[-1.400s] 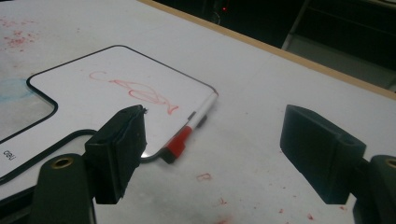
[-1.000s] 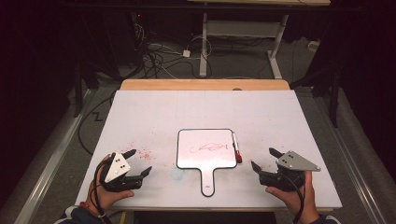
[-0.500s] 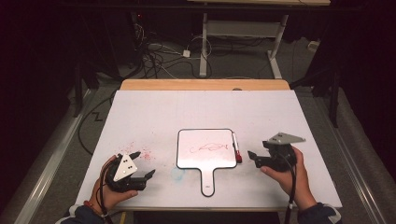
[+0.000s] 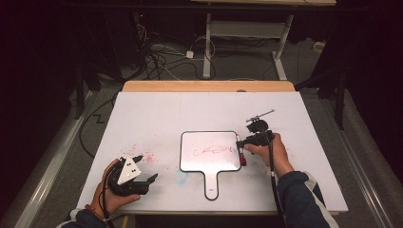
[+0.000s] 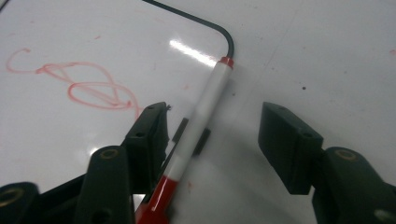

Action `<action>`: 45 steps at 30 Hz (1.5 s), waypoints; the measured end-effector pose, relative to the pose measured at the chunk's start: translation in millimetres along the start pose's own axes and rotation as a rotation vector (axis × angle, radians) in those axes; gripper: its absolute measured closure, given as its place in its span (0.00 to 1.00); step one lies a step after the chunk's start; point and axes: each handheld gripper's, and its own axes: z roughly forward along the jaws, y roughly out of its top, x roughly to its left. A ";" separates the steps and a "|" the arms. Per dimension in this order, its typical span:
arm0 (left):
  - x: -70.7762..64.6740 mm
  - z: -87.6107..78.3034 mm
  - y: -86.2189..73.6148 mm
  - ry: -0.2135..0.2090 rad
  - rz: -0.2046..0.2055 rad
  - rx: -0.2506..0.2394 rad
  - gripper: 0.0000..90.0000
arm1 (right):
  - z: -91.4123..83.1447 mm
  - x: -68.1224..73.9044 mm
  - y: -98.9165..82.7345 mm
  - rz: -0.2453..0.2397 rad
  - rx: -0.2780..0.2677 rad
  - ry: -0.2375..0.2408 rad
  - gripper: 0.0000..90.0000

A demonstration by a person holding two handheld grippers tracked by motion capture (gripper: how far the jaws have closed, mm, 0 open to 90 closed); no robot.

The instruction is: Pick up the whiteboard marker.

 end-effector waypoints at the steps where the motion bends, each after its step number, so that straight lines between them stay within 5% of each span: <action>1: -0.2 0.0 0.1 0.000 0.001 0.000 0.22 | 3.5 -0.2 2.3 0.004 0.013 -0.005 0.51; 7: -1.8 -0.2 2.1 -0.012 0.008 -0.012 0.22 | 13.4 -3.4 12.2 0.043 0.031 0.004 0.65; 13: -3.1 1.8 1.9 -0.029 0.000 0.007 0.22 | 15.7 -2.5 14.3 0.027 0.022 0.039 0.83; 31: -4.8 4.4 2.0 -0.042 0.001 0.026 0.22 | 8.1 4.1 9.1 0.000 -0.031 0.053 0.90; 42: -4.2 4.0 5.0 -0.036 -0.019 0.014 0.22 | -22.8 12.9 2.5 -0.029 -0.193 0.057 0.90; 45: -3.6 4.1 9.8 -0.038 -0.040 -0.002 0.24 | -36.9 21.1 -2.8 -0.048 -0.280 0.047 0.90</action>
